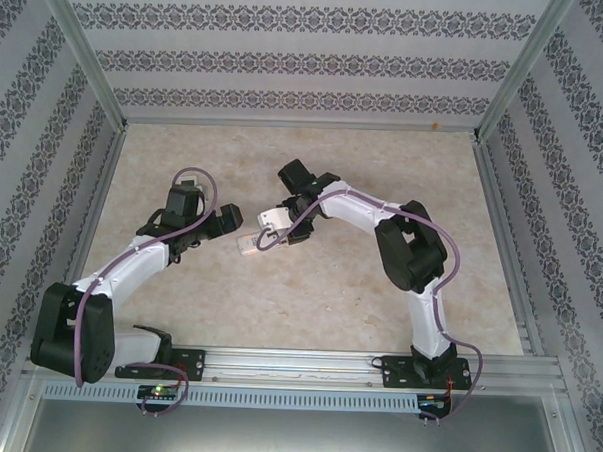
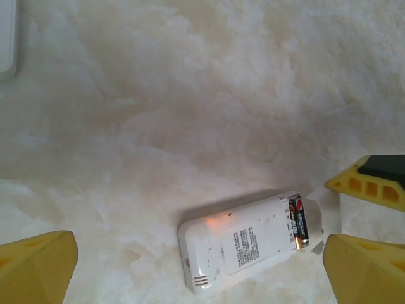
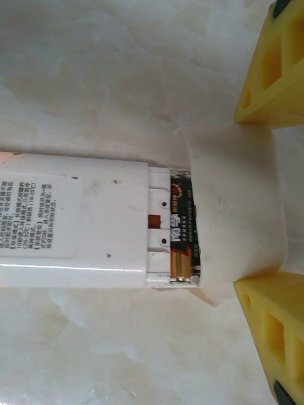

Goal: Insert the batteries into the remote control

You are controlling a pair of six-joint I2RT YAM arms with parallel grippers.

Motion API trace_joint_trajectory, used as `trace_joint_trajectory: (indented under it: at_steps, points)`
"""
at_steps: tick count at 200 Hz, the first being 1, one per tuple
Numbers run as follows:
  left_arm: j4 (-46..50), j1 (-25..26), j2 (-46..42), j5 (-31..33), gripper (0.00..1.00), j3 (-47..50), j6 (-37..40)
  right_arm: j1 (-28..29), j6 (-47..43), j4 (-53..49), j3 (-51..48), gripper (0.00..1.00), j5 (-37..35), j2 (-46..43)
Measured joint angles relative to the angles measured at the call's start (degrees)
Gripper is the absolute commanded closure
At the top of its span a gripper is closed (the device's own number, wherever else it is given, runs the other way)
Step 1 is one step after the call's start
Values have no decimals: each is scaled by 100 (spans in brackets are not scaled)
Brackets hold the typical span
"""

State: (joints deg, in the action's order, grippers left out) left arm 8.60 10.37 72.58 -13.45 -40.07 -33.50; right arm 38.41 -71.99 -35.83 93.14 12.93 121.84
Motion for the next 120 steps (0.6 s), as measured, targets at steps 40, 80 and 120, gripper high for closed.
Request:
trace_joint_trajectory:
  at_steps: [40, 80, 120]
  points:
    - [-98, 0, 0, -11, 0, 26, -9, 24, 20, -111, 114, 44, 2, 136]
    - [-164, 0, 2, -24, 0, 76, -22, 79, 157, -271, 114, 44, 2, 144]
    - [-262, 0, 90, -120, 0, 96, -92, 162, 326, -343, 254, 43, -52, 323]
